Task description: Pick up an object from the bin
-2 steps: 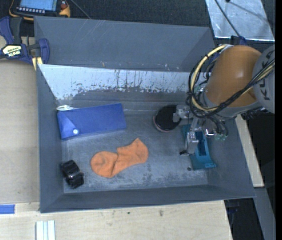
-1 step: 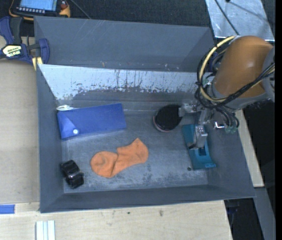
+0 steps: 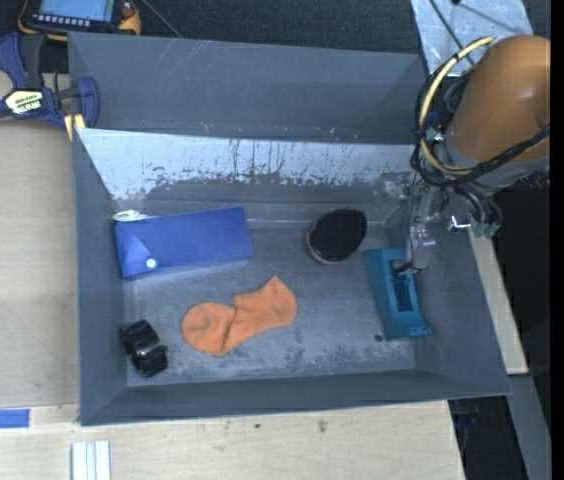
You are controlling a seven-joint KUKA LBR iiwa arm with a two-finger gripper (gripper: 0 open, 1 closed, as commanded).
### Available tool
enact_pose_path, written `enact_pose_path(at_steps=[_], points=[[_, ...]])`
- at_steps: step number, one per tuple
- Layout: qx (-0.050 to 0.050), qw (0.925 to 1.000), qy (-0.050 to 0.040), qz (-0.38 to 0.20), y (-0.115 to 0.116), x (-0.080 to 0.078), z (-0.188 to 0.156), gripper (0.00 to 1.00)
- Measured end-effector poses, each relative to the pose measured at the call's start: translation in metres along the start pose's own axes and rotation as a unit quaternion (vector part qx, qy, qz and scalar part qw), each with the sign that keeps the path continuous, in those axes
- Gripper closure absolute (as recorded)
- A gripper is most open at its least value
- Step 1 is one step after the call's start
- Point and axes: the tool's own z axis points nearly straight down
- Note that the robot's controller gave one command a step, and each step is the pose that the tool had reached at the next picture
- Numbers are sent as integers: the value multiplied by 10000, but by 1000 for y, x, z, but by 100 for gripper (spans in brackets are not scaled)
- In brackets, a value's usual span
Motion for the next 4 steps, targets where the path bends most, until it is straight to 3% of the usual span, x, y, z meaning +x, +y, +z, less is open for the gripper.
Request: enact_pose_path(at_steps=[1, 2, 3, 4], points=[[-7, 9980, -6, 630, 50, -21, 26, 0], [-16, 9927, -25, 1206, 49, -8, 71, 0], [-10, 9914, -40, 1307, 44, -15, 85, 0], [-9, 9906, -8, 1366, 48, -33, 58, 100]])
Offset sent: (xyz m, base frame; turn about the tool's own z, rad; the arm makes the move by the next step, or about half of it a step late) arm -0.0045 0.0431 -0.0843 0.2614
